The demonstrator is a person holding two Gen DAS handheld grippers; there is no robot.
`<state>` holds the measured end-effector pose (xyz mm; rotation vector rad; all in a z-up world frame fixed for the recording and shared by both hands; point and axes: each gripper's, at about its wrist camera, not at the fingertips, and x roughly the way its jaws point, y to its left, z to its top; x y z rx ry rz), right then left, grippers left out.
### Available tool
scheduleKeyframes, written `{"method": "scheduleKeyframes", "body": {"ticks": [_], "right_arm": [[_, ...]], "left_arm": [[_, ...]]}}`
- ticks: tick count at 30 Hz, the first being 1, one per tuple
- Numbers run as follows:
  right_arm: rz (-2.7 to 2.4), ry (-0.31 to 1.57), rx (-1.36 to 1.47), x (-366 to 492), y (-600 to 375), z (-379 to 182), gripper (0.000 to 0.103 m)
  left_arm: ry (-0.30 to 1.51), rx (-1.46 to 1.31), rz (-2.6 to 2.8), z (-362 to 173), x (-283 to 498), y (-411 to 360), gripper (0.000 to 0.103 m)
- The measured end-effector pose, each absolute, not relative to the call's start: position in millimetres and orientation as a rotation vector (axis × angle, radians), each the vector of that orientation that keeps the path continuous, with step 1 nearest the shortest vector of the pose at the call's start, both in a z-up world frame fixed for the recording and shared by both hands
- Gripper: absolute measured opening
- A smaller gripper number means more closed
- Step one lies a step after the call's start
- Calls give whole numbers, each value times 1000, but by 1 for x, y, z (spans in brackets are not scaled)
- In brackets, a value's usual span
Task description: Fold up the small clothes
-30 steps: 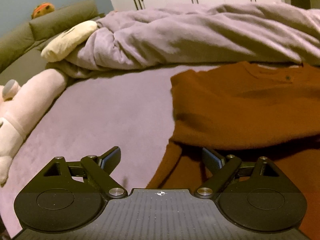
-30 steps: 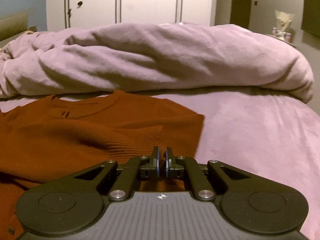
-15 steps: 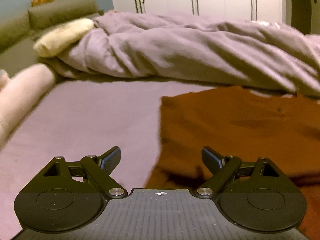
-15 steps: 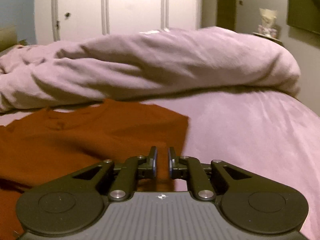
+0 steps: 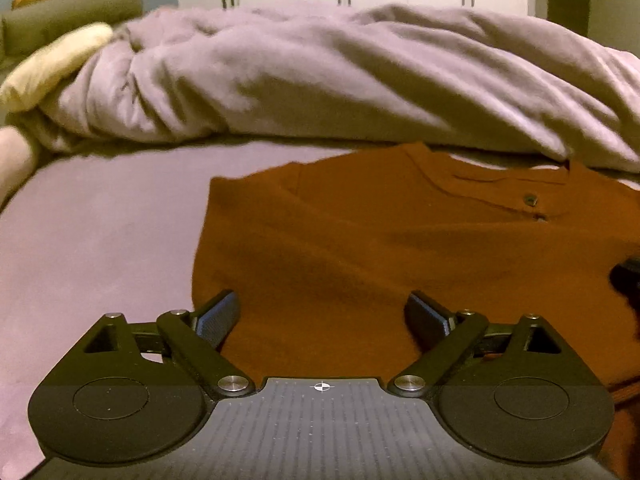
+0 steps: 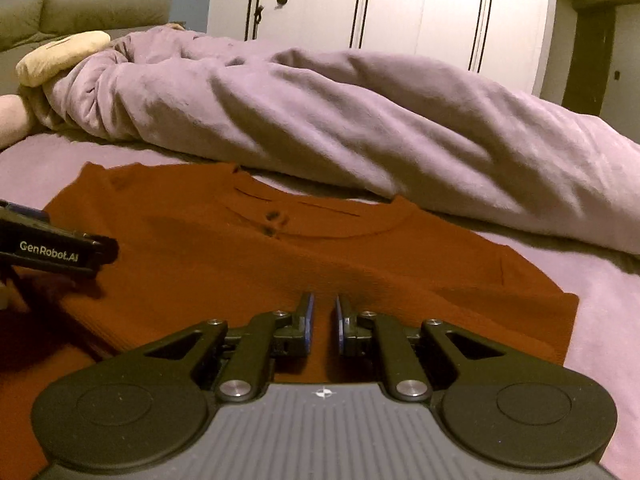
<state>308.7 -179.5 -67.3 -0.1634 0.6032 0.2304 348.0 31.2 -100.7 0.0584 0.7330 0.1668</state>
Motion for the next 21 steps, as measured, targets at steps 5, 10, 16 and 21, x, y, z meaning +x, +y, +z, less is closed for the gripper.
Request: {"method": "scheduleKeyframes", "body": {"ticks": [5, 10, 16, 21], "right_arm": [[177, 594, -146, 308, -200, -66, 10], [130, 588, -167, 306, -221, -65, 9], [23, 621, -216, 304, -242, -67, 25], [-43, 650, -256, 300, -253, -63, 44]], "left_arm": [[733, 77, 154, -103, 345, 32, 97], [747, 87, 147, -103, 346, 38, 101], [787, 82, 156, -100, 347, 45, 101], [832, 52, 218, -90, 336, 63, 102]]}}
